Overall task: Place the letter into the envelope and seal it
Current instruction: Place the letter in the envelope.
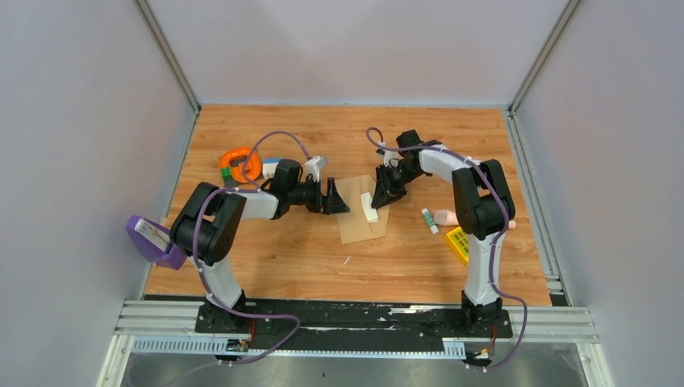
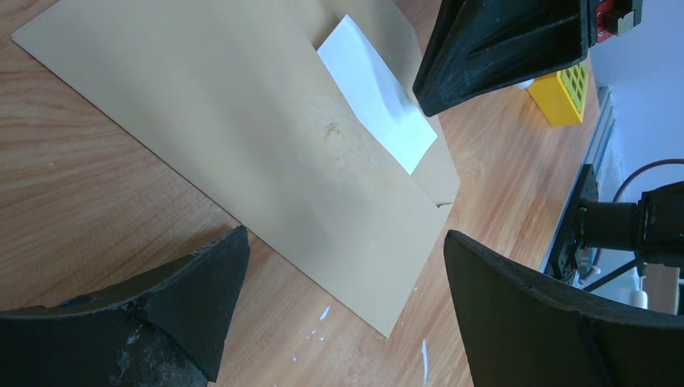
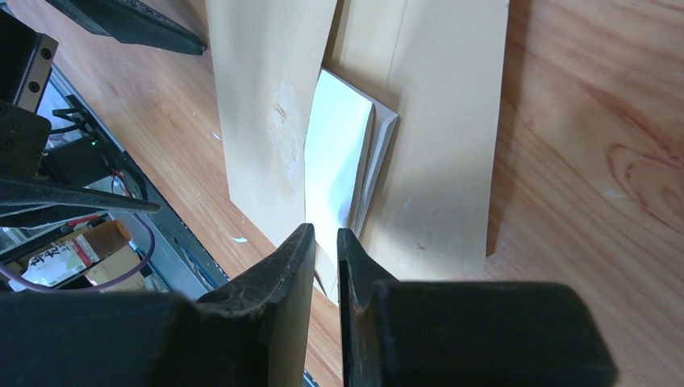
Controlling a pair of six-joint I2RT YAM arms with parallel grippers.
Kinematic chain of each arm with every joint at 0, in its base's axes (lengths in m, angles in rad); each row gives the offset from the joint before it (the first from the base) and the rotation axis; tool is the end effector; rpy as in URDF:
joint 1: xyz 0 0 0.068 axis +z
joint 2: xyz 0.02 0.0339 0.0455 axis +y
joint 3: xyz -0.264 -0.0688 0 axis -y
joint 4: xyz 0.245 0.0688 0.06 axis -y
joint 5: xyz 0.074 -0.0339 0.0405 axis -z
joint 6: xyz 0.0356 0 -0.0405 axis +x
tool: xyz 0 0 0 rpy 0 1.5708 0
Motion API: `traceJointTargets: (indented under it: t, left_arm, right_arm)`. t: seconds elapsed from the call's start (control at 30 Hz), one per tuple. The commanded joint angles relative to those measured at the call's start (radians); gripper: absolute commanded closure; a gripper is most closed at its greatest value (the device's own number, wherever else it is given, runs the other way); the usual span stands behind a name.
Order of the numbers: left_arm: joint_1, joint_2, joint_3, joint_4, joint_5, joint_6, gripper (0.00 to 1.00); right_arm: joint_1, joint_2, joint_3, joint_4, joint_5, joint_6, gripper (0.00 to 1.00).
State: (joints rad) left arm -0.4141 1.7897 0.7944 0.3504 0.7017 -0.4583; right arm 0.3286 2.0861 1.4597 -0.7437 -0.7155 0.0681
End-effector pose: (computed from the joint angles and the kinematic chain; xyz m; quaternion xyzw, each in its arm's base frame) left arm 0.3037 -0.1586 0.1375 0.1349 0.8434 -0.4559 0.2502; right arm 0.3747 0.1524 0.1494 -0.1558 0.9195 0.3601 0.0233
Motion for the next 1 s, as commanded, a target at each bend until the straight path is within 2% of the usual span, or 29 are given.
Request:
traceJointTargets:
  t: [0.0, 0.97]
  left_arm:
    - [-0.008, -0.023, -0.006, -0.036, -0.008, 0.017, 0.00]
    - [-0.008, -0.020, -0.006, -0.033, -0.006, 0.011, 0.00]
  right_arm:
    - [0.008, 0.016, 0.017, -0.007, 0.003, -0.022, 0.82]
    - [0.025, 0.040, 0.023, -0.011, -0.064, -0.021, 0.82]
